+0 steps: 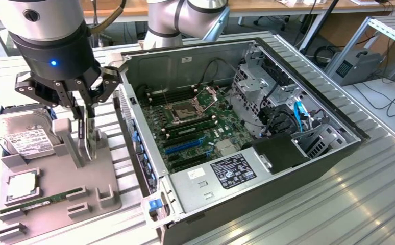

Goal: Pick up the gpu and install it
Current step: 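Pick up the gpu and move the gpu toward the slot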

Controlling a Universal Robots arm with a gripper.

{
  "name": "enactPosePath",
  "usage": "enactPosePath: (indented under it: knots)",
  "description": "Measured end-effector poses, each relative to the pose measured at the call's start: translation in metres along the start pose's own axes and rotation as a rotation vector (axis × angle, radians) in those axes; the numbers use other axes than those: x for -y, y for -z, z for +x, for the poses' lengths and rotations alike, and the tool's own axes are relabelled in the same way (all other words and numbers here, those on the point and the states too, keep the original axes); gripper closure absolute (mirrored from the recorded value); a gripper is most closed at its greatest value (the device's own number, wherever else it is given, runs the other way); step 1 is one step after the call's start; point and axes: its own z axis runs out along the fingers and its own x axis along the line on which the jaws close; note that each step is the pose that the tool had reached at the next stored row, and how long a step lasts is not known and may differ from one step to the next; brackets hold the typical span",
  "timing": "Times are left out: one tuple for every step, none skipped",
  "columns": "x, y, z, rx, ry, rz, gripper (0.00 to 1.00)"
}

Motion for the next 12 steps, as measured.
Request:
enactPosePath:
  knots:
    - [-0.0003,0.0017,0.000,0.0001,0.000,-0.0001,0.73]
    - [-0.0005,0.0031,0.000,0.0000,0.000,0.0000,0.73]
    - [-0.0008,0.0055,0.000,-0.0001,0.000,-0.0001,0.73]
    - [-0.0011,0.0074,0.000,0.0000,0.000,-0.0001,0.73]
    - [-0.0014,0.0090,0.000,-0.0001,0.000,-0.0002,0.73]
    - [-0.0018,0.0115,0.000,0.0000,0.000,-0.0003,0.73]
    - [-0.0020,0.0131,0.000,0.0000,0.000,-0.0003,0.73]
    - [-0.0023,0.0152,0.000,0.0000,0.000,-0.0003,0.73]
    - [-0.0026,0.0171,0.000,-0.0001,0.000,-0.0003,0.73]
    - [-0.0030,0.0198,0.000,-0.0001,0.000,-0.0003,0.73]
    - [-0.0033,0.0214,0.000,-0.0001,0.000,-0.0003,0.73]
    - [-0.0036,0.0234,0.000,-0.0001,0.000,-0.0003,0.73]
